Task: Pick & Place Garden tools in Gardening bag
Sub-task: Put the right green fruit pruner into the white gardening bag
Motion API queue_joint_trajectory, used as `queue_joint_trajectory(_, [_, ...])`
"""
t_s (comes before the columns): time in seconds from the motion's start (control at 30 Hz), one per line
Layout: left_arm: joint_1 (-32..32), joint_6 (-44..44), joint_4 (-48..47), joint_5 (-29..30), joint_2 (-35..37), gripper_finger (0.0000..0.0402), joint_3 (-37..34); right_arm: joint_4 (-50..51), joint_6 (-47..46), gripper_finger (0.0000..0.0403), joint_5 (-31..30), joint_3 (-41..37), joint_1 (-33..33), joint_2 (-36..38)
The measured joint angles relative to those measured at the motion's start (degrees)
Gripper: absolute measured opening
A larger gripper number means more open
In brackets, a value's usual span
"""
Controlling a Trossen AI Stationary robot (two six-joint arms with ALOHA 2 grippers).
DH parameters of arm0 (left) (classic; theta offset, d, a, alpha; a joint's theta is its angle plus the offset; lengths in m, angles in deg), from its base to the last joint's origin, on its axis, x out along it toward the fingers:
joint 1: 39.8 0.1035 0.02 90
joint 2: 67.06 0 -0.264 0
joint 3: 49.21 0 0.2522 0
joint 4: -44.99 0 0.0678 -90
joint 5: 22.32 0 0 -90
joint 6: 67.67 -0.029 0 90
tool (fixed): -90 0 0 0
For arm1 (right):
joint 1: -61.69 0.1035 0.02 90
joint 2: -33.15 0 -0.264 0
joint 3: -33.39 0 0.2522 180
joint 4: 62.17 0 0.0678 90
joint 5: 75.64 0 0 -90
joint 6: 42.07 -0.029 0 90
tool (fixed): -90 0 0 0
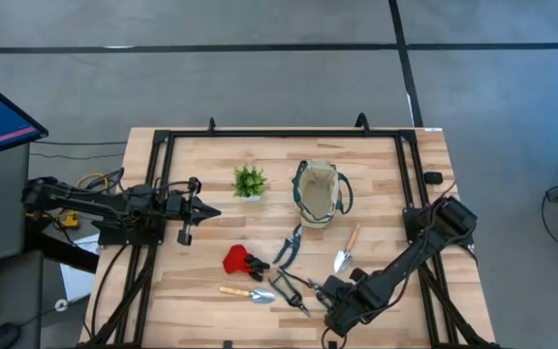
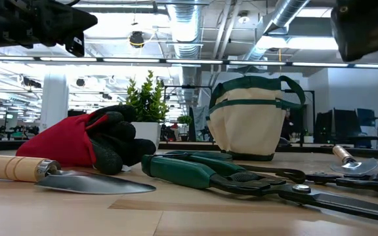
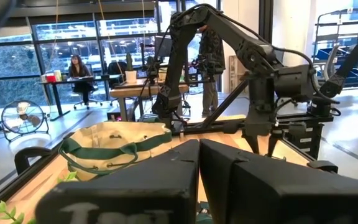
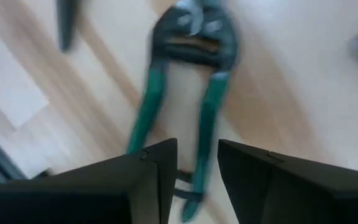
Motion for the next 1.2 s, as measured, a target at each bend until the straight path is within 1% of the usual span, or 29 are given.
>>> queue_joint_trajectory(0.1, [0.00,0.01,0.06,-0.11,0.00,0.0003,0.00,0.15,0.14,0.0108,0.56,-0.11,-0.02,-1.43])
queue_joint_trajectory(0.3, [0.00,0.01,0.04,-0.13,0.00,0.0003,0.00,-0.17,0.18,0.0102,0.37,-0.02,-0.02,-1.51])
queue_joint_trajectory(0.4, [0.02,0.01,0.04,-0.11,0.00,0.0003,0.00,0.10,0.18,0.0080,0.38,-0.02,-0.02,-1.51])
queue_joint_trajectory(0.57, [0.01,0.01,0.05,-0.06,0.00,0.0003,0.00,0.46,0.29,0.0022,0.38,-0.02,-0.02,-1.49])
queue_joint_trajectory(0.6, [0.02,0.01,0.04,0.12,0.00,0.0003,0.00,0.52,0.29,0.0018,0.38,-0.02,0.00,-1.47])
queue_joint_trajectory(0.67, [0.01,0.01,0.05,0.15,0.00,0.0003,0.00,0.52,0.27,0.0018,0.43,-0.02,0.00,-1.47])
queue_joint_trajectory(0.8, [0.01,0.01,0.08,0.13,0.00,0.0003,0.00,0.48,0.28,0.0033,0.56,-0.02,-0.21,-1.32])
queue_joint_trajectory(0.93, [0.02,0.01,0.17,0.13,0.02,0.0003,0.00,0.52,0.70,0.0015,0.61,-0.06,-0.59,-0.01])
queue_joint_trajectory(1.1, [0.01,0.01,0.20,0.11,0.00,0.0003,0.00,0.57,0.72,0.0016,0.39,-0.06,-0.57,2.73])
queue_joint_trajectory(1.2, [0.00,0.01,0.20,0.09,0.00,0.0003,0.00,0.59,0.66,0.0016,-1.32,-0.06,-0.59,4.85])
